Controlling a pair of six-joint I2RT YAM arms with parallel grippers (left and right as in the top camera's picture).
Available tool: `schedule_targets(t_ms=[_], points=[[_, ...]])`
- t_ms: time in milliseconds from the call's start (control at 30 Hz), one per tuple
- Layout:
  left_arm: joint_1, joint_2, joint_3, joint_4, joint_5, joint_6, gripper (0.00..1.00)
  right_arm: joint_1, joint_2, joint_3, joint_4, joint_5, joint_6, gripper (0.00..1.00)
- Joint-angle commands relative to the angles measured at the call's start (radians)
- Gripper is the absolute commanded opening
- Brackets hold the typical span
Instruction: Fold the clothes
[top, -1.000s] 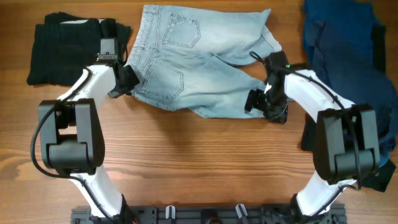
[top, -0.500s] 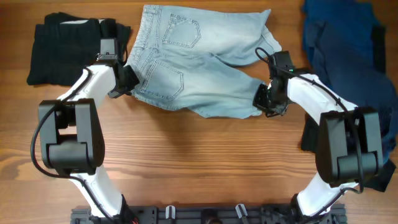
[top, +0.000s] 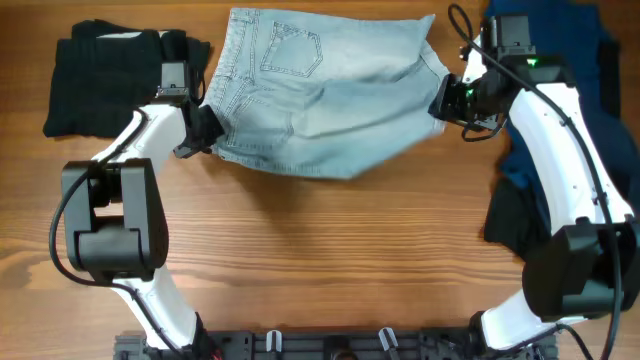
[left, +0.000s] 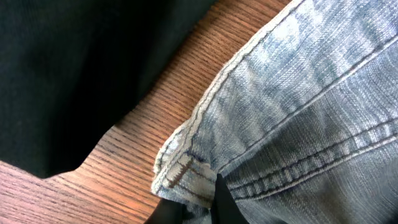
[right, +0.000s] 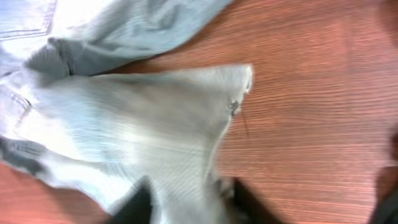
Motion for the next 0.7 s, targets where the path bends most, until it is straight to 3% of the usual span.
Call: schedule_targets(t_ms=[0, 300, 600, 667], points=[[0.021, 0.022, -0.014, -0.02, -0.048, 0.024, 0.04, -0.012, 0.055, 0.008, -0.011, 0.044, -0.018, 1.0], [0.021, 0.022, -0.014, -0.022, -0.048, 0.024, 0.04, -0.012, 0.092, -0.032, -0.06, 0.048, 0.01, 1.0], [0.021, 0.022, -0.014, -0.022, -0.048, 0.024, 0.04, -0.056, 0.113, -0.217, 0.205, 0.12, 0.086, 0.99], [0.021, 0.022, -0.014, -0.022, -0.048, 0.024, 0.04, -0.09, 0.131, -0.263, 0.26, 0.119, 0.115, 0.95]])
